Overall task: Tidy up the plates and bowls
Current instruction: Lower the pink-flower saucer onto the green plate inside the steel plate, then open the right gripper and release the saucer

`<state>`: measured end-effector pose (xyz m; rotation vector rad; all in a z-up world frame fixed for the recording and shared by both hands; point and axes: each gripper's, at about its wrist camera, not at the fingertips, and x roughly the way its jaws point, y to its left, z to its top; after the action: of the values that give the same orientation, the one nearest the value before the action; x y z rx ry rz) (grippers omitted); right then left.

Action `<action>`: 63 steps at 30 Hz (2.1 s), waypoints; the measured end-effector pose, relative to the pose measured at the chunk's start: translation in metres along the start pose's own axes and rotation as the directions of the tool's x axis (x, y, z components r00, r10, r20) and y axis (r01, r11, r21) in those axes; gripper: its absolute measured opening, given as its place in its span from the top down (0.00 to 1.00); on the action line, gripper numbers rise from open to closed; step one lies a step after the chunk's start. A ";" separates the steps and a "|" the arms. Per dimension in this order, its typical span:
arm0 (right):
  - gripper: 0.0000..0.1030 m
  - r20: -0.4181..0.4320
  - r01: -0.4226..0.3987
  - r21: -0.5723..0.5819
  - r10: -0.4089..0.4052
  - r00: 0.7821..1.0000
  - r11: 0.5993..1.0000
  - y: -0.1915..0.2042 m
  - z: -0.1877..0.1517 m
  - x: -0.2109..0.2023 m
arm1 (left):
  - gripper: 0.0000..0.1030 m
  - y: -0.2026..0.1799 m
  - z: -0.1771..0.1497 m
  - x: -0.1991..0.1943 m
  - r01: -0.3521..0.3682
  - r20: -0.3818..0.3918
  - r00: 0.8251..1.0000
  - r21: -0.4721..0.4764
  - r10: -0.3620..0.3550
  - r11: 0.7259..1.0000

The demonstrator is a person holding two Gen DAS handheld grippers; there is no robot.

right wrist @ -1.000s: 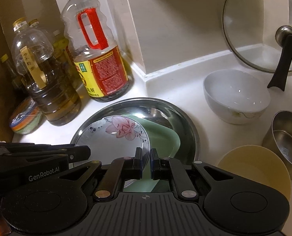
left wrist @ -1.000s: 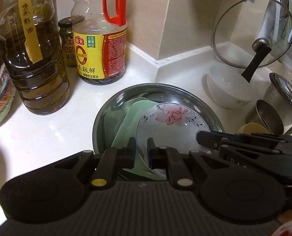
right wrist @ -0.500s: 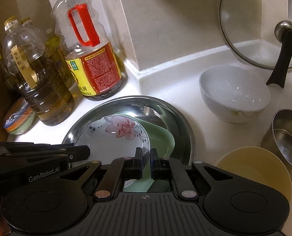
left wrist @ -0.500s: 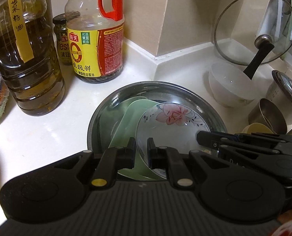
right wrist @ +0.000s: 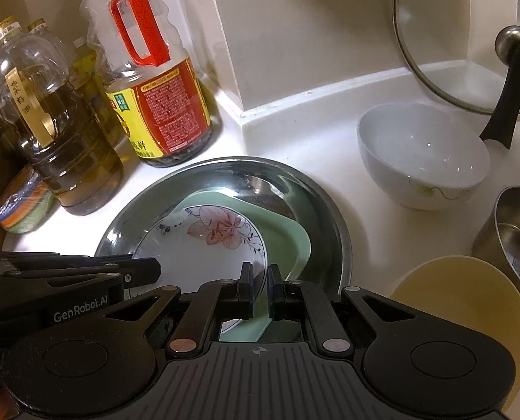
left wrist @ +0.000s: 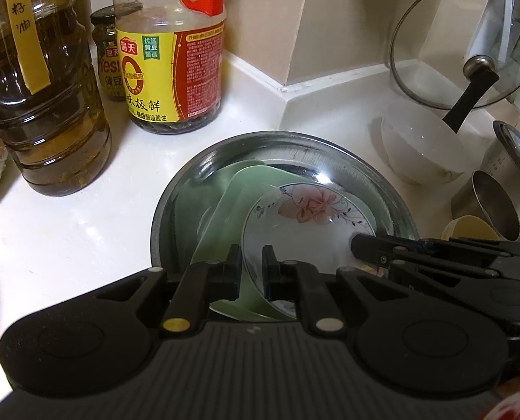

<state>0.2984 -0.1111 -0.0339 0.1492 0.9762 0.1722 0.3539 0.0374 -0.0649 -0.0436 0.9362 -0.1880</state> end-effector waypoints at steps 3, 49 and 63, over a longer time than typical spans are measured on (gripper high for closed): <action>0.93 -0.007 0.005 0.000 -0.005 1.000 1.000 0.001 0.001 0.003 | 0.90 0.000 0.001 0.003 0.001 -0.006 1.000 -0.003 -0.001 1.000; 0.58 0.012 -0.002 0.027 0.002 1.000 1.000 0.003 0.002 -0.002 | 0.68 0.011 0.000 -0.013 -0.026 0.003 1.000 -0.056 0.027 0.998; 0.47 0.136 -0.111 0.085 0.099 0.986 0.990 0.004 -0.001 -0.062 | 0.45 0.012 -0.014 -0.063 -0.044 0.044 0.998 -0.059 0.047 0.997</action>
<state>0.2635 -0.1200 0.0164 0.2941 0.8457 0.2111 0.3082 0.0608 -0.0241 -0.0800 0.8965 -0.1174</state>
